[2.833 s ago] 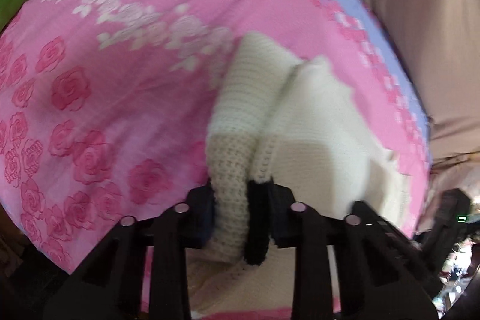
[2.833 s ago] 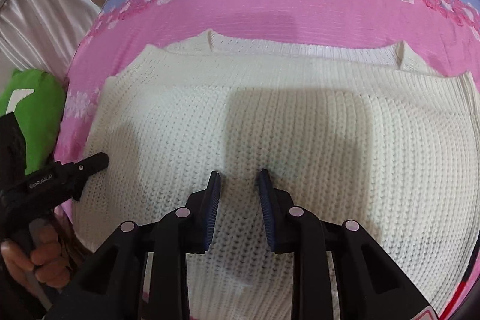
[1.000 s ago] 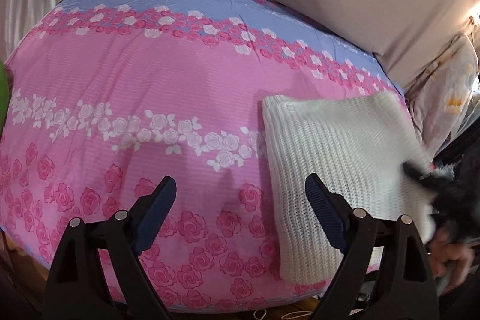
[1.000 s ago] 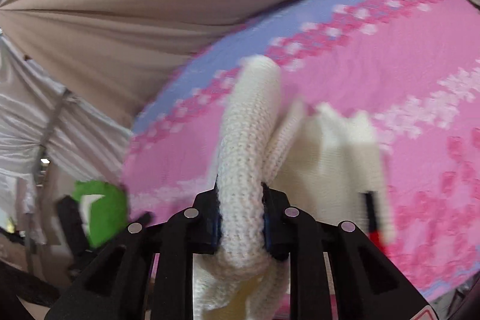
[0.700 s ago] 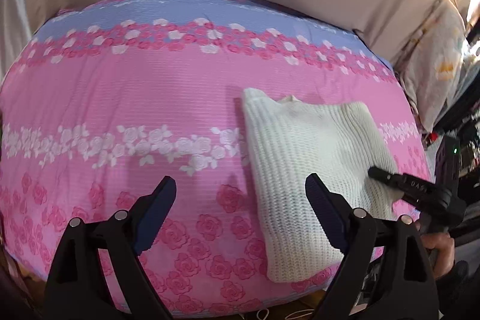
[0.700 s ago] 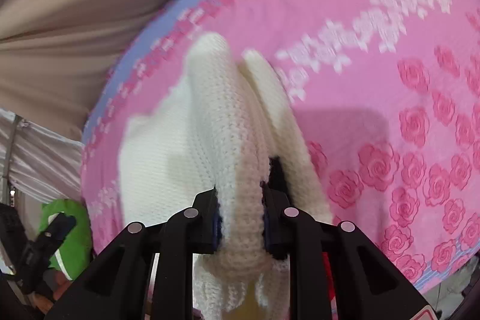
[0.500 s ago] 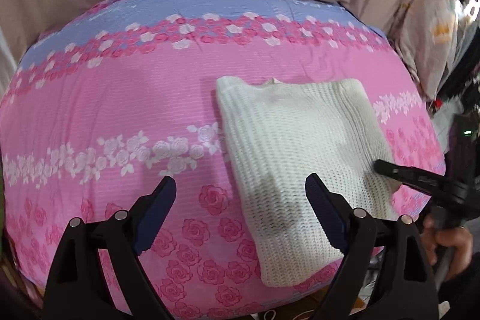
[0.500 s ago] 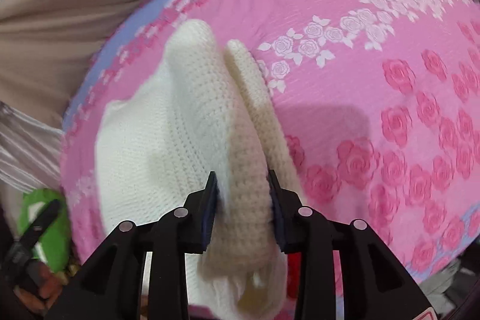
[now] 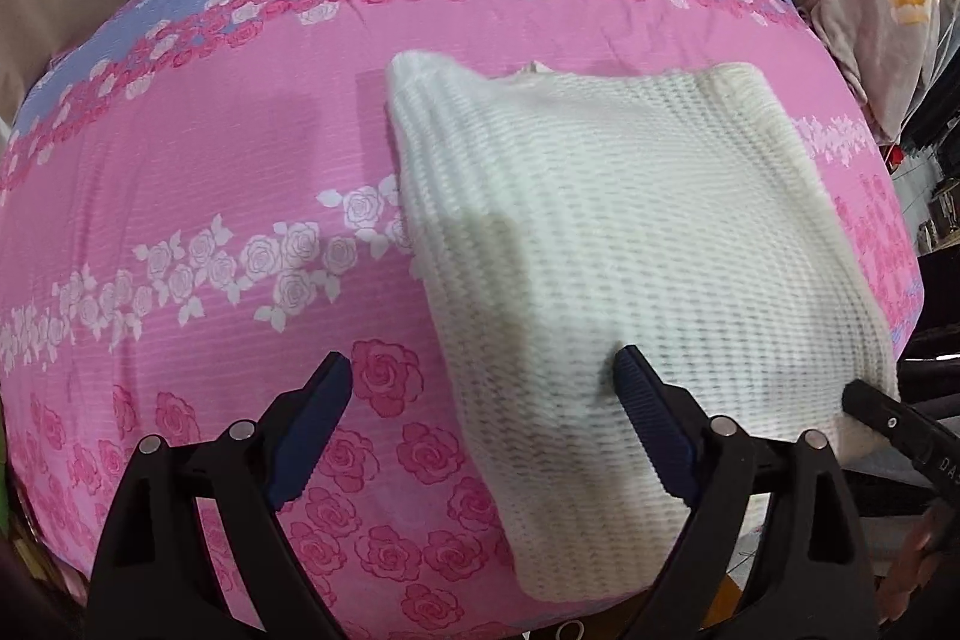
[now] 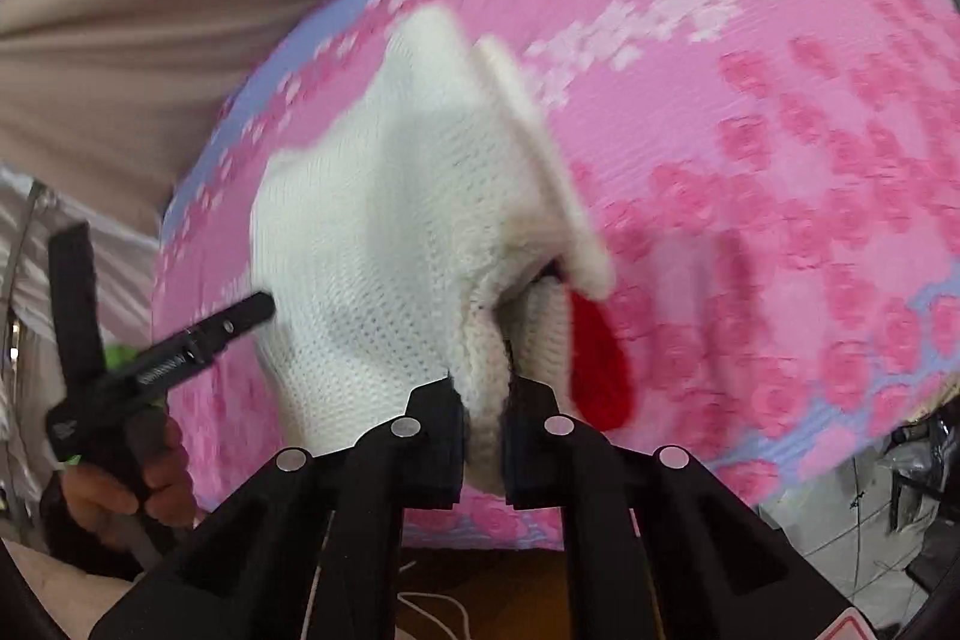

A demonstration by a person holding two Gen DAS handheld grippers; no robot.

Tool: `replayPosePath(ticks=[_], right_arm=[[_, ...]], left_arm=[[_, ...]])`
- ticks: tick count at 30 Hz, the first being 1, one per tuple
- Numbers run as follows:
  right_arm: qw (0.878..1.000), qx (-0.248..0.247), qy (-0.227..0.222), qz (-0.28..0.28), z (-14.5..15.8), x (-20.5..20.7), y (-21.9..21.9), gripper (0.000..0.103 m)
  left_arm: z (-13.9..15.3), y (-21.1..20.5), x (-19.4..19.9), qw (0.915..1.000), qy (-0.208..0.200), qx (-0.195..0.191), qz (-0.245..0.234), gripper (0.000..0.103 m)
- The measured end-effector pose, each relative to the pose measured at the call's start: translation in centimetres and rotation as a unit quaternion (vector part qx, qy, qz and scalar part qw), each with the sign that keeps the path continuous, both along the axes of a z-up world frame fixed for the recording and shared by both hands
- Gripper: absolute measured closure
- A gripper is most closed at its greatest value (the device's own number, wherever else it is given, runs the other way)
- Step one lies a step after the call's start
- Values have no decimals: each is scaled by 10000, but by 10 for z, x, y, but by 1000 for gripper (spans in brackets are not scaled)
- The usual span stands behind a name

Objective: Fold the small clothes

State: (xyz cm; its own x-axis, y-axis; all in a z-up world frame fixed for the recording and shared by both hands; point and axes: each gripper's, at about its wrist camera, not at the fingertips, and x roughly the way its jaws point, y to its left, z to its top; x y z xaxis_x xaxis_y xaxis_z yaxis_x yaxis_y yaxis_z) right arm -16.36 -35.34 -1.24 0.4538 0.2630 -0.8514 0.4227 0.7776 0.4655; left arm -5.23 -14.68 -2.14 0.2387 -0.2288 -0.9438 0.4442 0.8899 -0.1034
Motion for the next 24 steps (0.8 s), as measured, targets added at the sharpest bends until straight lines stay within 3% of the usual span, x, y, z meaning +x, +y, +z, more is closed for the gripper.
replayPosePath(ticks=[1,4,5,7,11,13,14,18,20,24], right_arm=[[10000,-51,68,-23,-3,-6,-5,95],[9971,-16,716,248,-47,-6,-5,96],[9971,-1,713,259,-49,-4,-4,96],[9976,-105,653,192,-30,3,-5,89],[9995,-288,-42,-121,28,13,-18,73],[9989,-373,-279,-68,41,33,-24,59],[9985,-409,-376,24,43,52,-26,58],[9959,-795,-152,409,23,120,-15,58],[9946,-867,28,578,6,143,-14,87],[9949,-731,-487,489,16,152,-21,88]], left_arm=[[-3,-2,-1,10000,41,-3,-47,16],[-12,-14,-4,9996,39,175,-208,16],[-10,-16,-5,9995,-47,238,-222,16],[-5,-18,-5,9990,-230,306,-251,16],[-6,-16,-3,9990,-214,307,-245,16],[-7,-14,0,9994,-156,258,-183,15],[-7,-14,1,9995,-133,242,-146,15],[-5,-13,2,9993,-193,273,-136,15],[-2,-14,2,9988,-298,345,-188,15],[6,-13,-1,9968,-575,462,-305,15]])
